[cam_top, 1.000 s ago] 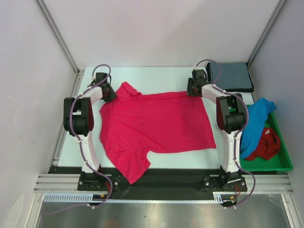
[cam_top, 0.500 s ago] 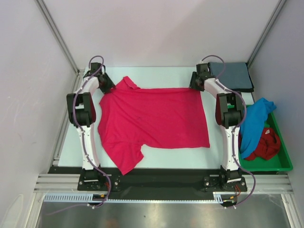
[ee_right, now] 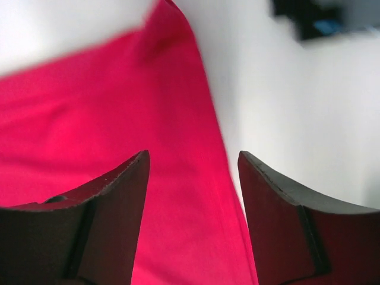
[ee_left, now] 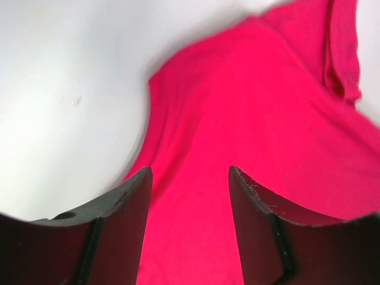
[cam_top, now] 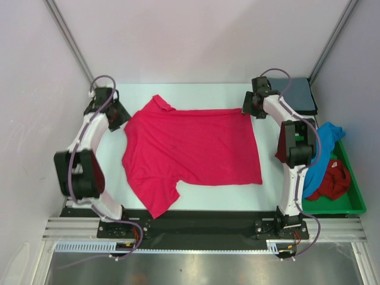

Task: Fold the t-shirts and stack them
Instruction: Flatten the tshirt out

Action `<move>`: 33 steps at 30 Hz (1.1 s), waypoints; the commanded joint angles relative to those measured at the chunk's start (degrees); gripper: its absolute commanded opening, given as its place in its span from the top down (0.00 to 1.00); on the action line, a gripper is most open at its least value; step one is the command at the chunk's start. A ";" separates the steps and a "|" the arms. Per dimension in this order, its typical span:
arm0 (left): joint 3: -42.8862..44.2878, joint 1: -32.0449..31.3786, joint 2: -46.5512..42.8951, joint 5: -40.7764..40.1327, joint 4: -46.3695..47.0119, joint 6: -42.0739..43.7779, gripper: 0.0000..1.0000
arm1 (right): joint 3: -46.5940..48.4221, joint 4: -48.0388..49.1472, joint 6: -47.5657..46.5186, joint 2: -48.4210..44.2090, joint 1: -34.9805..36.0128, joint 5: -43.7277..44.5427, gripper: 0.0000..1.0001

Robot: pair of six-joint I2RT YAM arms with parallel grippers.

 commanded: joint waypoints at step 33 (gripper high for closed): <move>-39.05 13.68 -14.86 -0.25 4.21 -5.69 0.53 | -68.65 3.89 20.68 -46.12 6.30 5.89 0.77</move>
